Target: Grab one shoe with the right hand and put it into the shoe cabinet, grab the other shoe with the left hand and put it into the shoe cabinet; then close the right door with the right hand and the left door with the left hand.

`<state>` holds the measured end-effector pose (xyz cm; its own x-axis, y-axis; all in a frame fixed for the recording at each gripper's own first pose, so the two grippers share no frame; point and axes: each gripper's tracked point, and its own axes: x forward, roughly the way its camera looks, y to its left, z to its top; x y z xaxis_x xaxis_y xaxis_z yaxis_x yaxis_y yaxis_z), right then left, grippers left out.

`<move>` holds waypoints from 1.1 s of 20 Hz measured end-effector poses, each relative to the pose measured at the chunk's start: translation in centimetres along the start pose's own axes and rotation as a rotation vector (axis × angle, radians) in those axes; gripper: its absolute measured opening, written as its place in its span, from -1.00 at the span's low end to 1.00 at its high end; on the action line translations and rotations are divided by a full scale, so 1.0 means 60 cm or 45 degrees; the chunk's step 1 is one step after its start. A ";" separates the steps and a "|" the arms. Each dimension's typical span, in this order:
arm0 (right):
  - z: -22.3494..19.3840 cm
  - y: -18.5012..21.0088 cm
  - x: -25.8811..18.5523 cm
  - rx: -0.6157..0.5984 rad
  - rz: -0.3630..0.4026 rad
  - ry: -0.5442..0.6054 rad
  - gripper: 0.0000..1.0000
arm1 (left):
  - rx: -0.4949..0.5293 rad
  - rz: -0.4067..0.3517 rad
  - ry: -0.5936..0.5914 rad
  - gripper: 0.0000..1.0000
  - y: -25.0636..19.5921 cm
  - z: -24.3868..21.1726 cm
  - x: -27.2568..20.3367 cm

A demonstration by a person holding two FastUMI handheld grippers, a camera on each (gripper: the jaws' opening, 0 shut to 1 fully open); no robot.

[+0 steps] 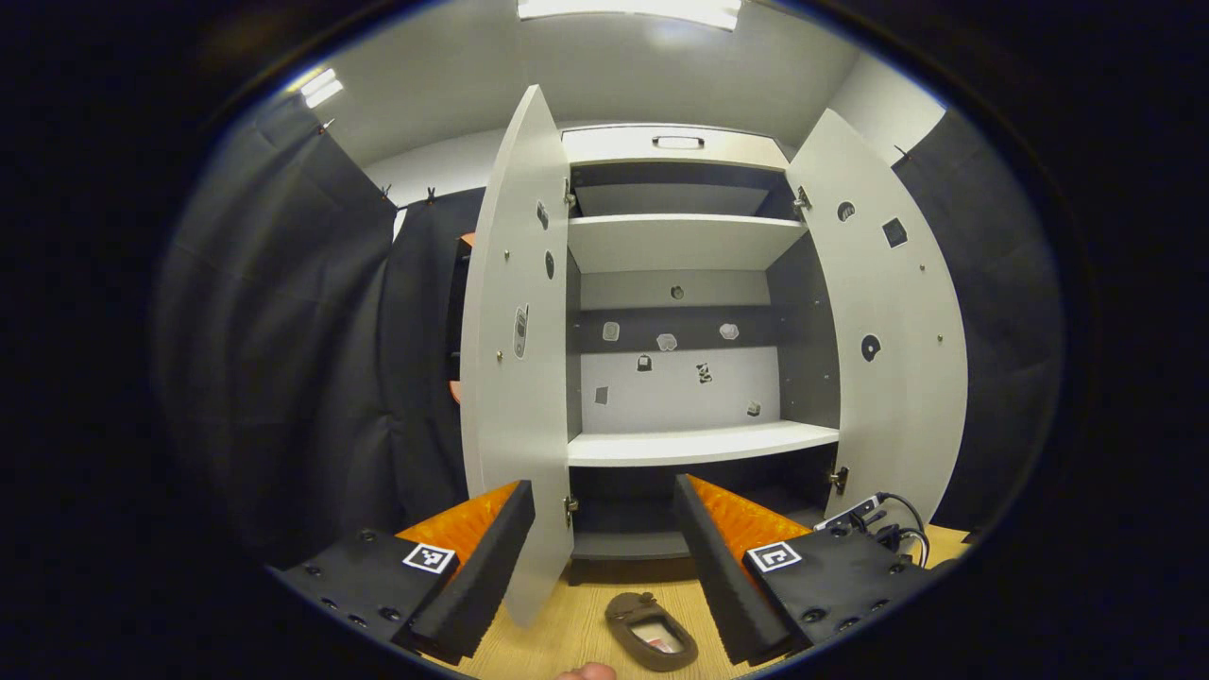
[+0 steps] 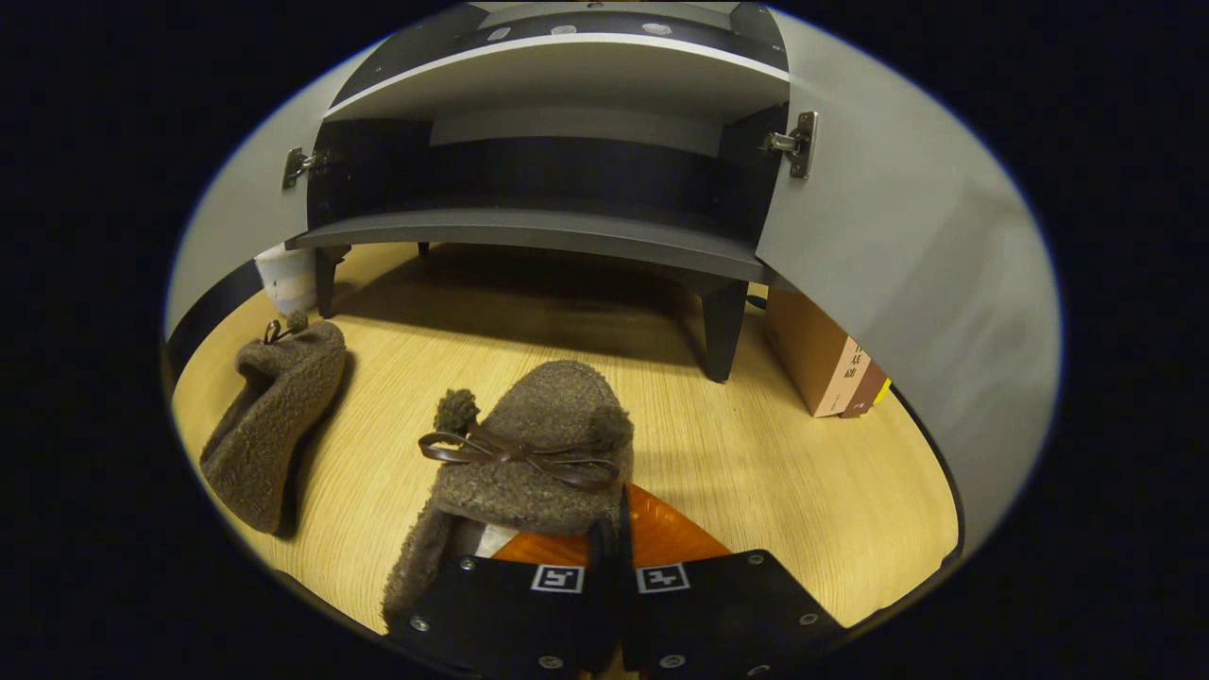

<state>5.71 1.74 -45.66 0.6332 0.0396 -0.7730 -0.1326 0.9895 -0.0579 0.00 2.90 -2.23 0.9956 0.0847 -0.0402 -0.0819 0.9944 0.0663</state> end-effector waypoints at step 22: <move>0.470 0.005 -0.376 0.103 -0.026 -0.735 -0.92 | -0.046 -0.134 -0.026 0.92 -0.061 -0.025 -0.004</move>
<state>12.86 5.09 -10.43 0.9512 0.0676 -0.3011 -0.0719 0.9974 -0.0031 0.01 -0.65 -3.97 0.9995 -0.0213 -0.0251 0.0220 0.9994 0.0266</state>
